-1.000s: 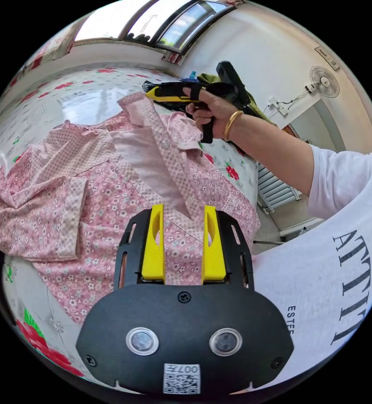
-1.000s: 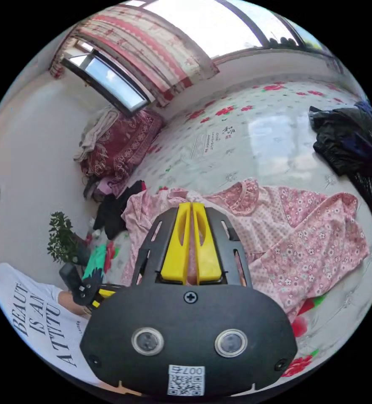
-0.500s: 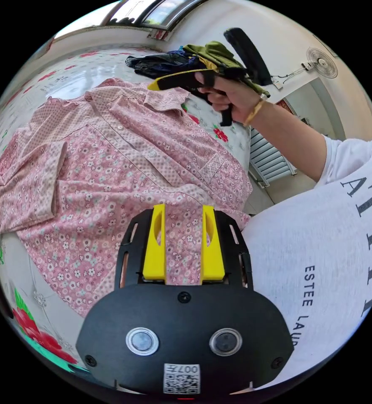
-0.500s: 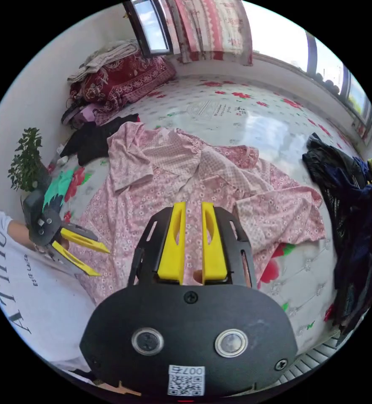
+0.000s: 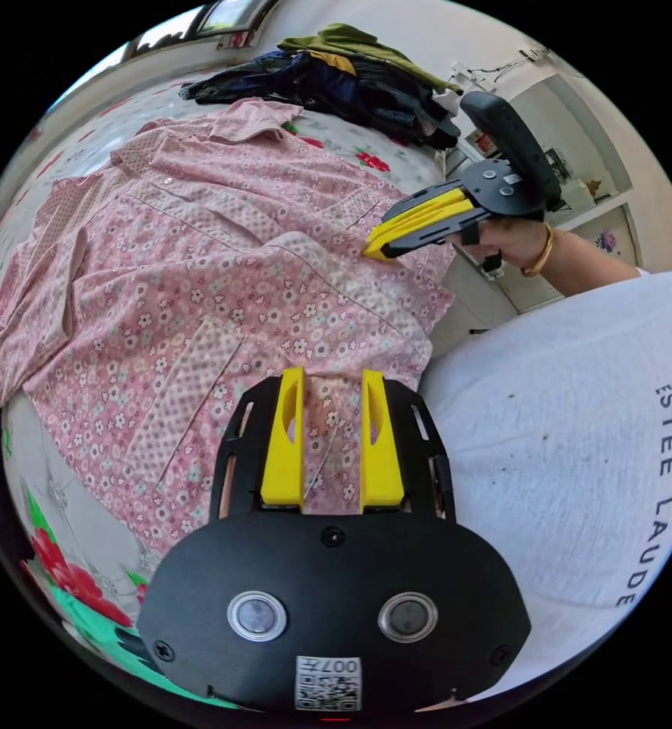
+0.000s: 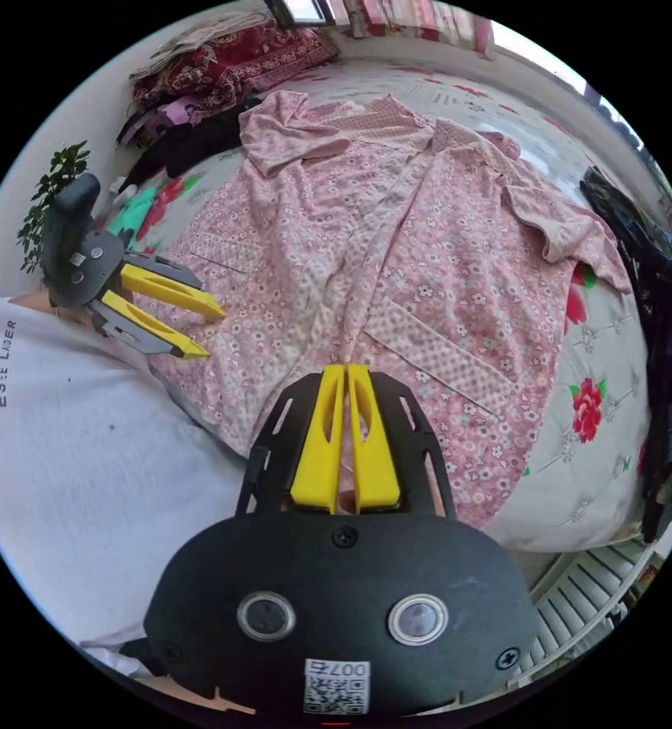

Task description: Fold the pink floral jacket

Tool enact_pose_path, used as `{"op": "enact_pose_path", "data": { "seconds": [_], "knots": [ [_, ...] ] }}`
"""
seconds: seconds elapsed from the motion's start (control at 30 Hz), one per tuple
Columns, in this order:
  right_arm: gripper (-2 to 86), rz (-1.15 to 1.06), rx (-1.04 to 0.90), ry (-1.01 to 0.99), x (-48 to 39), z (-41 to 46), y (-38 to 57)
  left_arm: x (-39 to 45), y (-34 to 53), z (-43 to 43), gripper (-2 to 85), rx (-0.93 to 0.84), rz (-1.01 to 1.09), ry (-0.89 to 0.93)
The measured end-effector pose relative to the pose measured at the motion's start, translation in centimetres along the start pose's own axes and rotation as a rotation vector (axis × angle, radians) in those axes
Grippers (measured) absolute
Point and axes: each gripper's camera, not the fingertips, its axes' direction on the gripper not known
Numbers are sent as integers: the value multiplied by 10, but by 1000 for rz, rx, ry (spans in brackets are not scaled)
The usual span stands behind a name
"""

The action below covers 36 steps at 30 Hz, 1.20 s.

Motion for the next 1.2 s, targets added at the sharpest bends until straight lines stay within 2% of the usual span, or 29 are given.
{"op": "enact_pose_path", "data": {
  "seconds": [0.07, 0.2, 0.27, 0.33, 0.4, 0.53, 0.6, 0.67, 0.8, 0.87, 0.97, 1.03, 1.1, 1.17, 1.2],
  "knots": [
    [1, 104, 120, -14, 23, -29, 15, 4, 9, 0, 103, -8, 0, -42],
    [9, 226, 141, -21, 44, -48, 28, 8, 22, -4, 102, 3, -29, -56],
    [15, 146, 222, 99, 16, -63, 36, 11, 23, -7, 103, 15, -36, -52],
    [17, 30, 250, 131, -17, -64, 38, 13, 24, -11, 103, 35, -52, -49],
    [17, -83, 207, 126, -46, -49, 37, 13, 24, -15, 102, 60, -80, -33],
    [12, -220, -84, 227, -75, 27, 36, 14, 26, -16, 102, 61, -98, -44],
    [8, -277, -16, 228, -79, 26, 45, 12, 31, -17, 102, 61, -117, -49],
    [2, -232, -90, 265, -70, 25, 39, 9, 35, -18, 101, 62, -141, -50],
    [-1, -178, 57, 99, -54, -20, 40, -2, 45, -24, 100, 78, -205, -50],
    [-2, -119, 211, -84, -40, -60, 44, -5, 46, -28, 99, 94, -224, -41],
    [-1, -113, 327, -314, -32, -86, 46, -5, 44, -35, 99, 123, -233, -39],
    [-1, -149, 285, -356, -37, -76, 44, -5, 40, -38, 99, 140, -232, -28],
    [1, -165, 174, -306, -45, -46, 41, -3, 33, -40, 99, 160, -230, -11],
    [6, -182, -36, -267, -56, 1, 37, -2, 28, -38, 99, 161, -226, 1],
    [7, -192, -63, -254, -58, 8, 37, 0, 24, -36, 99, 155, -221, 6]
  ]
}}
